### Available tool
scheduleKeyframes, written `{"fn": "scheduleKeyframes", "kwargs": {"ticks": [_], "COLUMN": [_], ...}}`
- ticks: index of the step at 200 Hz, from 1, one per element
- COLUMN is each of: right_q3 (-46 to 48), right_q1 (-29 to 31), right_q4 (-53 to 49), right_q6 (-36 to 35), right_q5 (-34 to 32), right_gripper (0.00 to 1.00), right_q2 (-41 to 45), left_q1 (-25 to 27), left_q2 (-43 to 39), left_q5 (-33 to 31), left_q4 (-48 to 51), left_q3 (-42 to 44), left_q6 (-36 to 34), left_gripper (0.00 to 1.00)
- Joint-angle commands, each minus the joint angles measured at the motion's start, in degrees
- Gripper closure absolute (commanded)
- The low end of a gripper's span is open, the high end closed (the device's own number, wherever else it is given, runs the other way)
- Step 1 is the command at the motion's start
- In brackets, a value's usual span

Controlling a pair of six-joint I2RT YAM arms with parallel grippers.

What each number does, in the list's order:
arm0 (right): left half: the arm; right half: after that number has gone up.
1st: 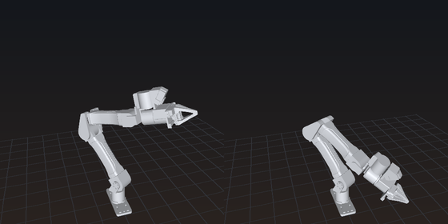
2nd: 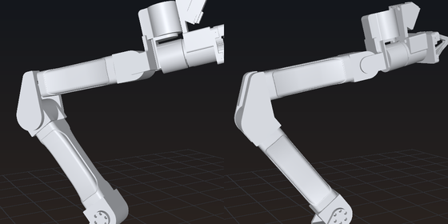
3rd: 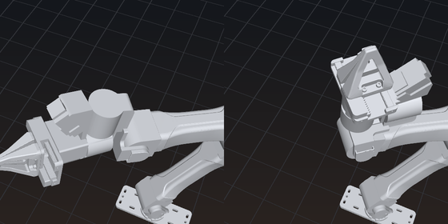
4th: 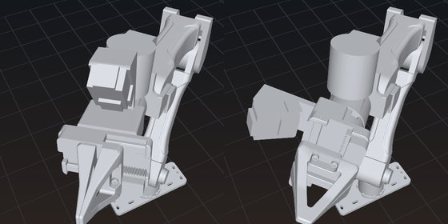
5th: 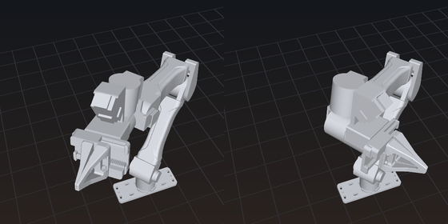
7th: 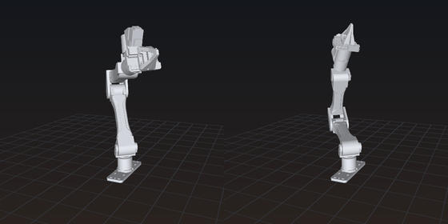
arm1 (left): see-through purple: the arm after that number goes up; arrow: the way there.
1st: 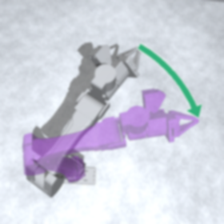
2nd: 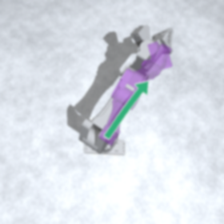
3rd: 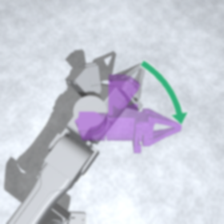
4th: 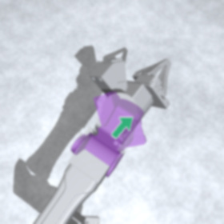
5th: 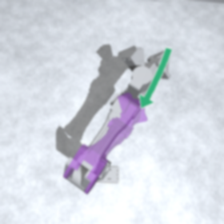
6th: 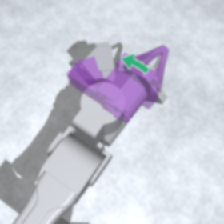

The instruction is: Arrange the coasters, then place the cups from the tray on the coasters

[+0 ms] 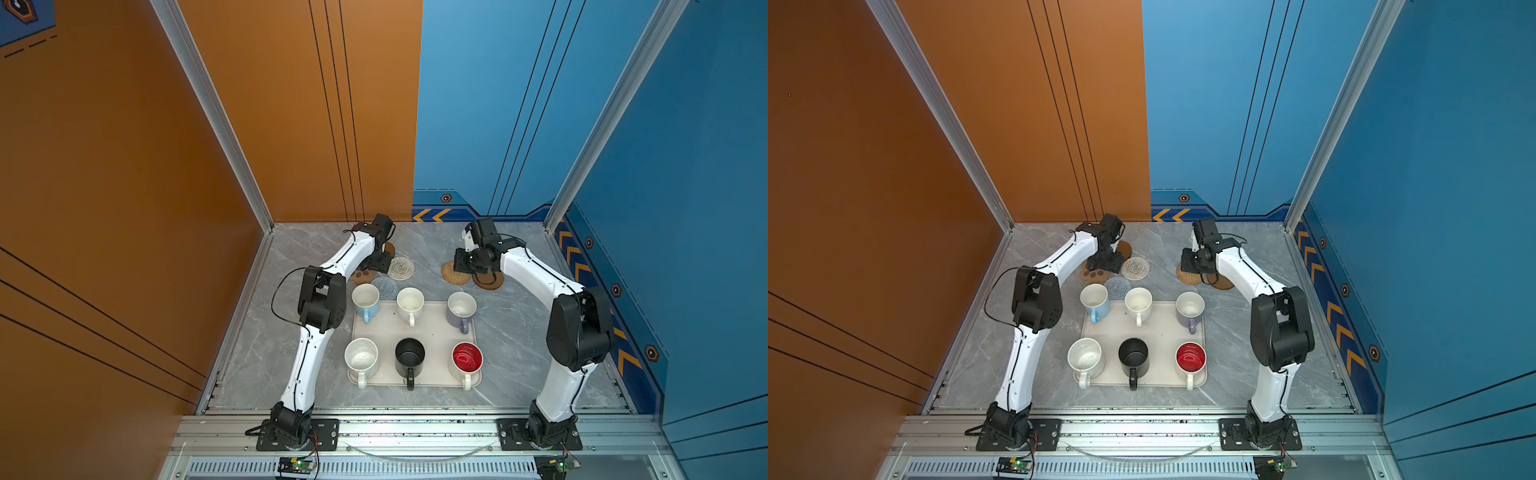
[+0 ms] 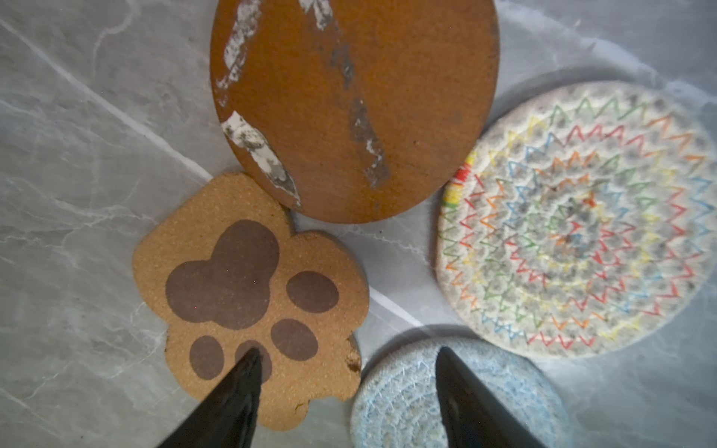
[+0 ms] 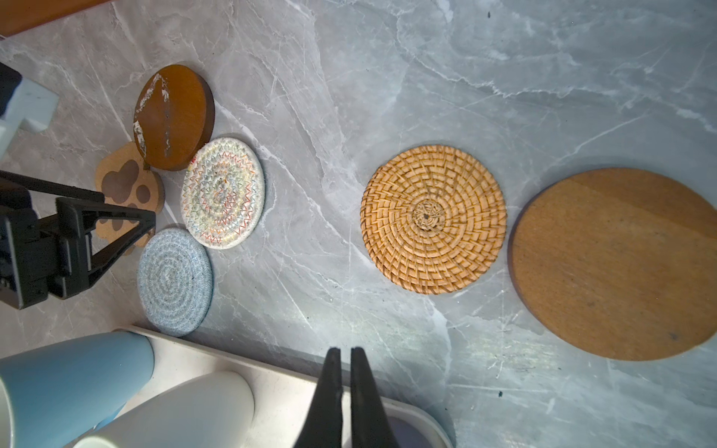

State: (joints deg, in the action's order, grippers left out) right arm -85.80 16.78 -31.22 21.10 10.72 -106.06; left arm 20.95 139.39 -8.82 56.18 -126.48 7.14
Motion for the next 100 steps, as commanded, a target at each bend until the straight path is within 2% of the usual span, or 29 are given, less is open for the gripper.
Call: {"fn": "scheduleKeyframes", "kwargs": {"ticks": [1,100], "right_q3": [1.07,3.42], "right_q1": [-0.17,-0.38], "right_q4": [1.16,1.87], "right_q6": [1.22,1.75], "right_q5": [1.14,0.79], "right_gripper": [0.93,0.93], "right_q2": [2.11,2.74], "left_q1": [-1.15,-2.58], "left_q2": [1.51,5.16], "left_q5": [-1.58,-0.7], "left_q4": [1.38,1.29], "left_q3": [-1.7,-3.68], "left_q6": [1.6,5.01], "left_gripper": [0.28,0.28]}}
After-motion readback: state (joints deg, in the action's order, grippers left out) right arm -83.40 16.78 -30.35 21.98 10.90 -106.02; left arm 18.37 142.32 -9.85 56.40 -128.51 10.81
